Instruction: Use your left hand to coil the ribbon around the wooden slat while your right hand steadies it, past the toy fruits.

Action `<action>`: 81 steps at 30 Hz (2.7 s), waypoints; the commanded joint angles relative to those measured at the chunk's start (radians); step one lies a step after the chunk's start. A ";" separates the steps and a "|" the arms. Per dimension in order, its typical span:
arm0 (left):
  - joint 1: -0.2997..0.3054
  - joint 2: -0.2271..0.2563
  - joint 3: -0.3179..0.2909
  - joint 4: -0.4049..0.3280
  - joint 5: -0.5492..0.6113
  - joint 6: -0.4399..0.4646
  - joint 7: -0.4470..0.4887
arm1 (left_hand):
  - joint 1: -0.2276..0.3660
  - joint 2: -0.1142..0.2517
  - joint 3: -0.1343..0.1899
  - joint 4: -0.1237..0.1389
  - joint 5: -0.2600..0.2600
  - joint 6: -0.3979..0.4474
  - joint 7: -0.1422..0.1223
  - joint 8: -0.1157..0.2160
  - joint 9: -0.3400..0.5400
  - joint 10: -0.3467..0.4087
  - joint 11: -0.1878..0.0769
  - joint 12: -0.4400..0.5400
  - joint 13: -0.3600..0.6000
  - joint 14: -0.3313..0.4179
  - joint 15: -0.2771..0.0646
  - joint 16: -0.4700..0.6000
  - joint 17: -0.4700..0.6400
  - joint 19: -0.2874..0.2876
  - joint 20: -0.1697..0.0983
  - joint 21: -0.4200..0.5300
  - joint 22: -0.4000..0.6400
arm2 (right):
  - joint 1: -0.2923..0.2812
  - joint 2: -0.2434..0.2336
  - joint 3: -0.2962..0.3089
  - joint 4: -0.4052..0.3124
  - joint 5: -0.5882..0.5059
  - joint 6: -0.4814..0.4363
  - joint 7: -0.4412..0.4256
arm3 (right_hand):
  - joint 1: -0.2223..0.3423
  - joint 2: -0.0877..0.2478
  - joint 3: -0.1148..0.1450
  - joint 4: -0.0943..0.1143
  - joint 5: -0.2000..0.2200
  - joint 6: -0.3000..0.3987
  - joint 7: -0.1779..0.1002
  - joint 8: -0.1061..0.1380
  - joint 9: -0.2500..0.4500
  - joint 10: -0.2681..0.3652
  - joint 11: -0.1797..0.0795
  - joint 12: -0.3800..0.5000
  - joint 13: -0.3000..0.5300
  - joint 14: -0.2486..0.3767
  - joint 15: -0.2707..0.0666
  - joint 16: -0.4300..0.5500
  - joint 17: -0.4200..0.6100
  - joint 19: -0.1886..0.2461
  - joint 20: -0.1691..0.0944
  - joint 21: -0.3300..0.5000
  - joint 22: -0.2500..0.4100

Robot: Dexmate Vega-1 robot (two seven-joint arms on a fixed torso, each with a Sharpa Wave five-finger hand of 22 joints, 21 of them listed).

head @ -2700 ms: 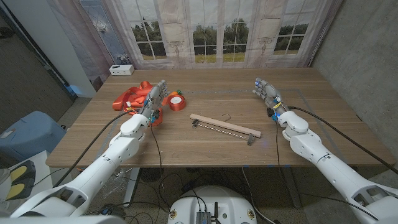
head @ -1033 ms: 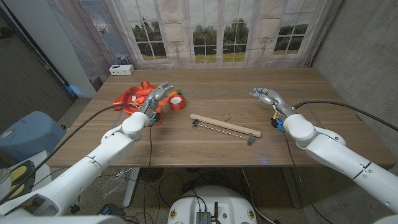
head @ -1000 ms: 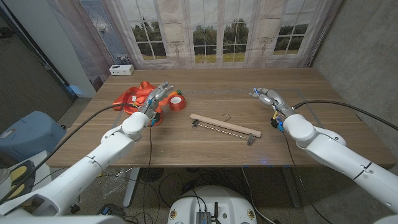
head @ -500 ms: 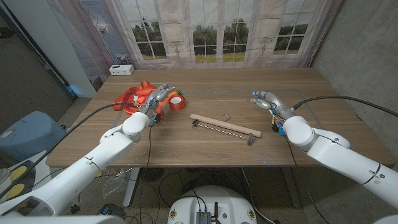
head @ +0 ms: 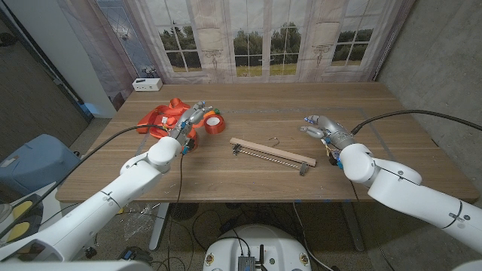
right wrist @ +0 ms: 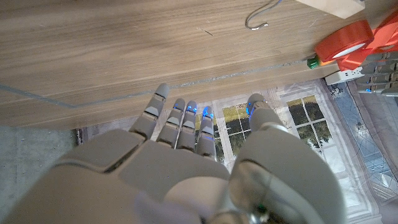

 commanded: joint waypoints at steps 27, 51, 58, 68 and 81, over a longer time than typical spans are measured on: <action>-0.026 -0.015 0.011 0.041 -0.001 -0.025 -0.037 | -0.006 0.015 0.000 0.003 -0.003 0.000 0.005 -0.002 0.003 -0.002 0.007 -0.002 0.005 -0.003 0.004 0.003 0.005 0.003 0.004 -0.012 0.001 | 0.166 -0.016 -0.263 -0.088 -0.191 -0.256 0.167 | 0.046 -0.007 0.006 -0.013 0.002 0.058 -0.009 0.013 0.005 0.029 -0.009 0.006 0.005 0.025 -0.016 0.011 0.000 0.032 0.000 -0.002 0.004; -0.066 -0.025 0.027 0.085 -0.006 -0.028 -0.067 | -0.013 0.018 -0.003 0.005 -0.003 0.000 0.005 -0.003 0.003 -0.002 0.009 -0.004 0.005 -0.005 0.004 0.002 0.005 0.007 0.004 -0.018 0.002 | 0.285 0.041 -0.424 -0.028 -0.260 -0.348 0.259 | 0.100 -0.041 0.012 -0.023 0.008 0.085 -0.011 0.013 0.005 0.042 -0.021 0.003 0.005 0.041 -0.033 0.007 -0.007 0.052 -0.002 -0.007 0.004; -0.076 -0.029 0.031 0.098 -0.009 -0.033 -0.075 | -0.015 0.019 -0.003 0.005 -0.003 0.000 0.005 -0.003 0.003 -0.001 0.008 -0.004 0.005 -0.005 0.005 0.002 0.005 0.007 0.005 -0.020 0.002 | 0.310 0.046 -0.449 -0.023 -0.263 -0.369 0.277 | 0.120 -0.057 0.013 -0.025 0.011 0.093 -0.013 0.013 0.006 0.046 -0.025 0.002 0.006 0.045 -0.040 0.005 -0.008 0.061 -0.002 -0.008 0.004; -0.080 -0.034 0.034 0.107 -0.010 -0.040 -0.076 | -0.018 0.020 -0.004 0.007 -0.003 0.001 0.005 -0.003 0.003 -0.002 0.008 -0.004 0.005 -0.006 0.003 0.002 0.006 0.008 0.006 -0.023 0.002 | 0.390 0.057 -0.552 -0.008 -0.312 -0.432 0.319 | 0.154 -0.096 0.009 -0.028 0.019 0.090 -0.022 0.007 0.006 0.039 -0.036 -0.005 0.006 0.046 -0.050 0.000 -0.009 0.066 0.000 -0.014 0.004; -0.071 -0.030 0.030 0.097 -0.015 -0.041 -0.073 | -0.026 0.023 -0.006 0.013 -0.003 0.001 0.006 -0.004 0.003 -0.003 0.009 -0.005 0.005 -0.005 0.004 0.003 0.007 0.011 0.006 -0.026 0.002 | 0.472 0.086 -0.680 0.035 -0.355 -0.526 0.310 | 0.292 -0.138 0.031 -0.027 0.050 0.130 -0.043 0.013 0.007 0.064 -0.067 -0.004 0.009 0.074 -0.085 0.004 -0.004 0.101 -0.019 -0.019 0.004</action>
